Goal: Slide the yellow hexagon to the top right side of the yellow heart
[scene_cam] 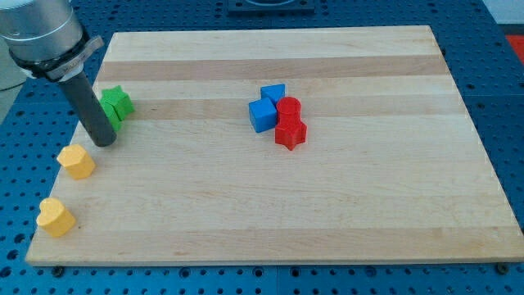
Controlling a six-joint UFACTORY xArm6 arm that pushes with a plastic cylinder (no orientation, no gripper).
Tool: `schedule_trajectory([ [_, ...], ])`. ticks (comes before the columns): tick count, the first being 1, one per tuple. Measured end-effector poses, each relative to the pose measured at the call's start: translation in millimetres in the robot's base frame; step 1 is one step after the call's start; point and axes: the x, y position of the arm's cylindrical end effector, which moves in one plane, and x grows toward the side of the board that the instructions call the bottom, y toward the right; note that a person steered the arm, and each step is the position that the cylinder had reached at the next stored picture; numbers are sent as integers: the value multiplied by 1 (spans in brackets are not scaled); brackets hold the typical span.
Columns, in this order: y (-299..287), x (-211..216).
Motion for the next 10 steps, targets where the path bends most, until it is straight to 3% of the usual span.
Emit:
schedule_trajectory([
  [4,-48,-2],
  [7,-48,28],
  [10,-39,30],
])
